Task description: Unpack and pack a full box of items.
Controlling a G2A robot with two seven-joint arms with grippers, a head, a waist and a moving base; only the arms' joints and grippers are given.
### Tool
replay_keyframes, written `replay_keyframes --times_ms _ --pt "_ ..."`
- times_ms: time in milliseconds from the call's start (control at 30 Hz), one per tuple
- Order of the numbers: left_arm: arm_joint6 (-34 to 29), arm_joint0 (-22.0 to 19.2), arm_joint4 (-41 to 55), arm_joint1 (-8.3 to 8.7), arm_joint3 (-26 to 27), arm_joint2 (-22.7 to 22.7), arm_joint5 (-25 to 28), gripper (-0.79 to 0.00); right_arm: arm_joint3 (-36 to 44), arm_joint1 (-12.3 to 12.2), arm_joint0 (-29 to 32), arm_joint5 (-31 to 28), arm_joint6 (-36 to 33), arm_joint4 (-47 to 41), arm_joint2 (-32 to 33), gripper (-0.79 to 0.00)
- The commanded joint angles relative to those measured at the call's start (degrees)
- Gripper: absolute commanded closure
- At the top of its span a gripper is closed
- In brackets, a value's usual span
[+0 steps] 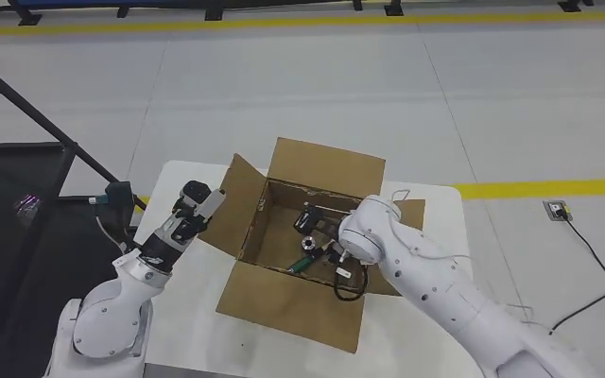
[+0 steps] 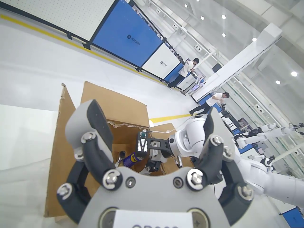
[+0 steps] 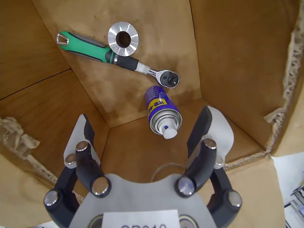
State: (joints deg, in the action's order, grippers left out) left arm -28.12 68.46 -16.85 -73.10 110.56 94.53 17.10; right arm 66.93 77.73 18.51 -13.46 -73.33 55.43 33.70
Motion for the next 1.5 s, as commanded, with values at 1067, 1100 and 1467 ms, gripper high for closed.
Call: replay_keyframes --times_ms 1067,1100,1467 --pt "0.0 0.0 0.0 0.0 0.0 0.0 0.0 -0.785 3.0 0.5 0.5 -1.8 -5.7 1.5 5.6 0.0" --pt "0.0 0.0 0.0 0.0 0.0 0.0 0.0 -0.785 5.8 -0.1 1.3 -1.7 -6.9 1.5 7.2 0.0" --pt "0.0 0.0 0.0 0.0 0.0 0.0 0.0 -0.785 41.4 -7.7 17.2 2.7 -14.7 12.0 30.9 0.0"
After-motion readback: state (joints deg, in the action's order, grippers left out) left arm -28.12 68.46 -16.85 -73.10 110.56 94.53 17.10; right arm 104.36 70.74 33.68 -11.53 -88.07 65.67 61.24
